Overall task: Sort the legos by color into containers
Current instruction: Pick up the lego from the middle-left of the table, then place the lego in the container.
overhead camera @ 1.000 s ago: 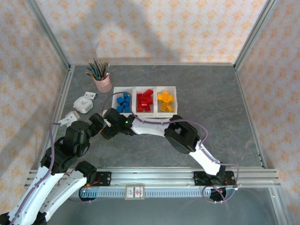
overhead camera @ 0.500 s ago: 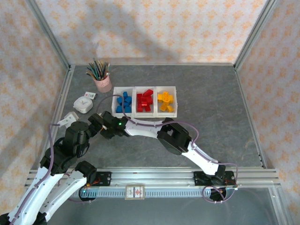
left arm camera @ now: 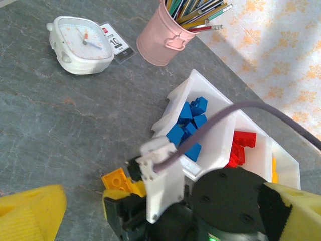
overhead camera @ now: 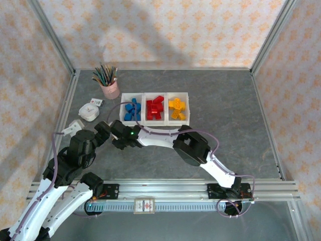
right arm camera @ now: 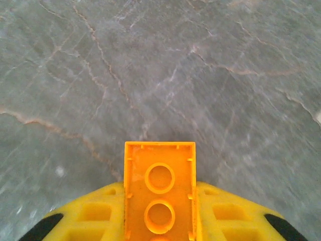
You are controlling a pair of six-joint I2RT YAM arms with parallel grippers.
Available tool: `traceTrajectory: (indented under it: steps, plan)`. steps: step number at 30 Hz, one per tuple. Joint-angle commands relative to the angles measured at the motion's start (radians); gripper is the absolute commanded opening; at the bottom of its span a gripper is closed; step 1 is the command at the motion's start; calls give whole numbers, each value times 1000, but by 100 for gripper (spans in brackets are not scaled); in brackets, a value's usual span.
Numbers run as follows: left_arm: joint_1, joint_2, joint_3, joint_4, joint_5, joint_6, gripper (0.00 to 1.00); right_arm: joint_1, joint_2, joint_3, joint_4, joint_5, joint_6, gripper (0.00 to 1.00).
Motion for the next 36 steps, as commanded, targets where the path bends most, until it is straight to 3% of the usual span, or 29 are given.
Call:
traceTrajectory:
  steps: [1,8,14,19,25,32,35,36]
  plan:
    - [10,26,52,54,14,39,99,-29,-169,-92,43,-3,88,25]
    - [10,93,21,230,130,118,99,-167,-435,-355,73,70,247,25]
    - [10,206,-10,375,201,167,99,-344,-566,-473,45,150,321,26]
    - [10,281,-51,531,269,208,99,-493,-575,-495,35,184,339,26]
    - [12,359,-61,610,280,223,99,-555,-508,-470,45,226,319,27]
    - [18,380,-80,630,270,238,99,-556,-539,-440,47,261,308,67]
    - [22,377,-80,627,229,253,99,-569,-608,-477,63,311,319,81]
    - [29,377,-72,629,191,273,99,-580,-634,-495,67,326,329,90]
